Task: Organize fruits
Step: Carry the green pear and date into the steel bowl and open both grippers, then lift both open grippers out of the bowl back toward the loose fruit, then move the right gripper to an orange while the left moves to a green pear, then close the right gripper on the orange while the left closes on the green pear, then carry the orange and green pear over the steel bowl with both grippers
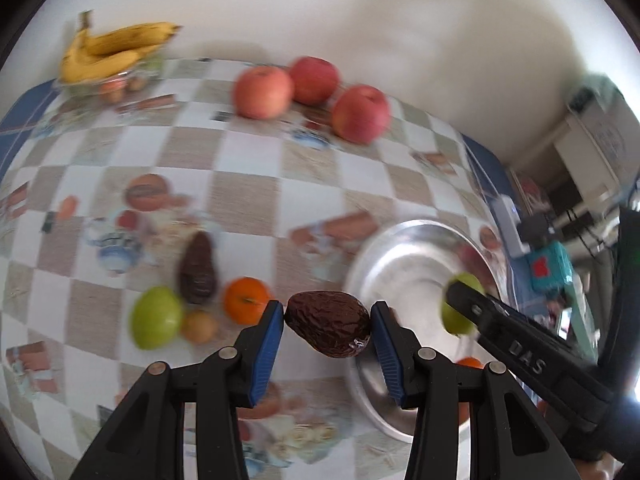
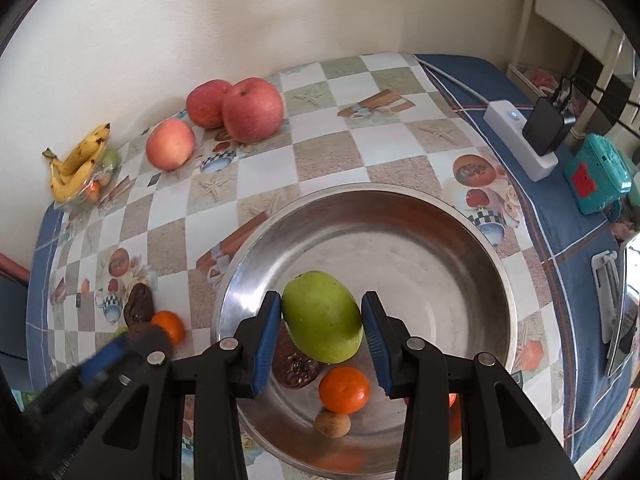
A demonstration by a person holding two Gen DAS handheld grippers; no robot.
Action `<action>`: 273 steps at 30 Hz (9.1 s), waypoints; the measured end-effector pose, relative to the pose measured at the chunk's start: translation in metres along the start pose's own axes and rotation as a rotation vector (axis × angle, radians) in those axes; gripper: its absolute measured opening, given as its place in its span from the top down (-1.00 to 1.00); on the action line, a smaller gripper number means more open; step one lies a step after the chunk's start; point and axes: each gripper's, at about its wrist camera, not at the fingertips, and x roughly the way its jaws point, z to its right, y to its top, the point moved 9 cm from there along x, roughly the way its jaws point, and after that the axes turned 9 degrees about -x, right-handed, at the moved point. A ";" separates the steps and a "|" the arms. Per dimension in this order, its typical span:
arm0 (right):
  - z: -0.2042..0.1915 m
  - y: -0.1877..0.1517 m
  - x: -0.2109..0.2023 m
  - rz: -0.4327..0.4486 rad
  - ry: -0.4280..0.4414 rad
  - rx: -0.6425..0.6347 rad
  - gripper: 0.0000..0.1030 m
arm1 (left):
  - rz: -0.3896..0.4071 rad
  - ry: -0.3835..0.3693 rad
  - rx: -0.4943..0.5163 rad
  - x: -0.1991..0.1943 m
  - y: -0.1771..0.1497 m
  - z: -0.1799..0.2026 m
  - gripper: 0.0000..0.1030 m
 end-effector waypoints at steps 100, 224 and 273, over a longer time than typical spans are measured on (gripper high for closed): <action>-0.041 -0.013 0.026 -0.009 -0.089 -0.122 -0.92 | 0.070 0.399 -0.316 -0.014 0.024 -0.180 -1.00; -0.136 -0.050 0.016 0.015 0.260 -0.225 0.29 | 0.005 0.065 -0.511 -0.015 -0.004 -0.154 -0.04; 0.044 -0.037 0.006 0.041 -0.023 0.222 0.28 | 0.050 0.049 -0.041 0.003 -0.012 -0.017 0.20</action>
